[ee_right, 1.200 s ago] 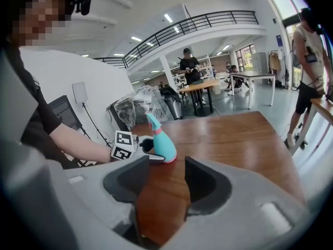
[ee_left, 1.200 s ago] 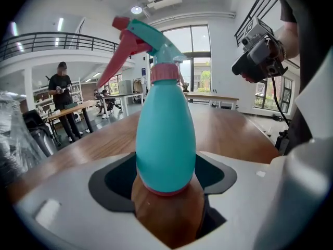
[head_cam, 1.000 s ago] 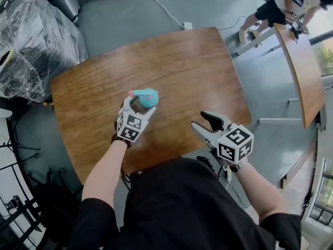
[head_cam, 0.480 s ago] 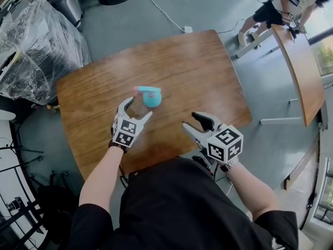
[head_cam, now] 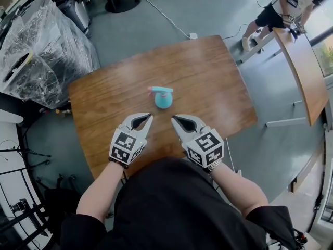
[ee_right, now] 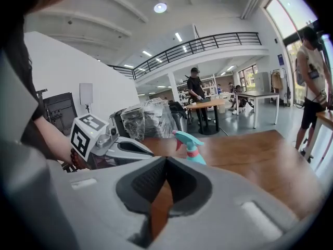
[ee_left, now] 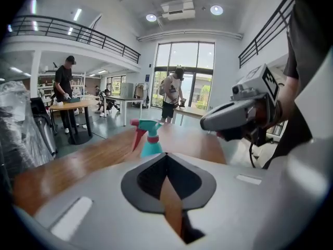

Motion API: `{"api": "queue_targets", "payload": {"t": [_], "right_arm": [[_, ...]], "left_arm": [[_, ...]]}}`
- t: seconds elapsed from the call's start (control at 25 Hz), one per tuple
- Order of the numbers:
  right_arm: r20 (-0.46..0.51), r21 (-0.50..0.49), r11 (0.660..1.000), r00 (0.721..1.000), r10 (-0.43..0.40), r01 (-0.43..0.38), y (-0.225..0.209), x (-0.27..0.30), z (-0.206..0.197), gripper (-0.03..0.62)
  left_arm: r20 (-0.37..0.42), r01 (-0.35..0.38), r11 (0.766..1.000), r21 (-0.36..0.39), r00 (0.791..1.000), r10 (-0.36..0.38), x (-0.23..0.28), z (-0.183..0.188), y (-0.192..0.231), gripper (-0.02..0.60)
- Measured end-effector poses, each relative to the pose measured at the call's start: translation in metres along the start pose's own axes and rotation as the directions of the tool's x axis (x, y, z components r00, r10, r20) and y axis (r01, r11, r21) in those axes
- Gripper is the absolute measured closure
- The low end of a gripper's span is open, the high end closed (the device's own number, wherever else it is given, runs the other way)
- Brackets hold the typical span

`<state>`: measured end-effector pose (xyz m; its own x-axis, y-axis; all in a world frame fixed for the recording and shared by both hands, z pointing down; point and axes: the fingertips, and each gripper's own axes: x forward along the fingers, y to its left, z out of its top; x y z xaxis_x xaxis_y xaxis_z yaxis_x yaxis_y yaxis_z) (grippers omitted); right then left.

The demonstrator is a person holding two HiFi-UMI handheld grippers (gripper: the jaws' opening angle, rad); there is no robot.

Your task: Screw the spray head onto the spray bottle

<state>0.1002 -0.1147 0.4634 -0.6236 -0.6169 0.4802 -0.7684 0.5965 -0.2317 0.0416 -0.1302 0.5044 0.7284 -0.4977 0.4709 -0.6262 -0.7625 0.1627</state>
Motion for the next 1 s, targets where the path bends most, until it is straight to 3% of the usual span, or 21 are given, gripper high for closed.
{"api": "queue_targets", "payload": {"t": [0.16, 0.28, 1.0], "right_arm": [[0.038, -0.009, 1.0, 0.999, -0.005, 0.005, 0.019, 0.01, 0.009, 0.602], [0.065, -0.01, 1.0, 0.998, -0.014, 0.015, 0.025, 0.013, 0.015, 0.602], [0.05, -0.014, 0.997, 0.996, -0.08, 0.081, 0.027, 0.006, 0.011, 0.602]], "left_arm": [[0.041, 0.055, 0.997, -0.046, 0.998, -0.053, -0.015, 0.024, -0.008, 0.566], [0.063, 0.071, 0.997, -0.033, 0.996, -0.068, -0.02, 0.035, -0.012, 0.566], [0.058, 0.103, 0.994, -0.02, 0.993, -0.102, -0.022, 0.034, -0.022, 0.566]]}}
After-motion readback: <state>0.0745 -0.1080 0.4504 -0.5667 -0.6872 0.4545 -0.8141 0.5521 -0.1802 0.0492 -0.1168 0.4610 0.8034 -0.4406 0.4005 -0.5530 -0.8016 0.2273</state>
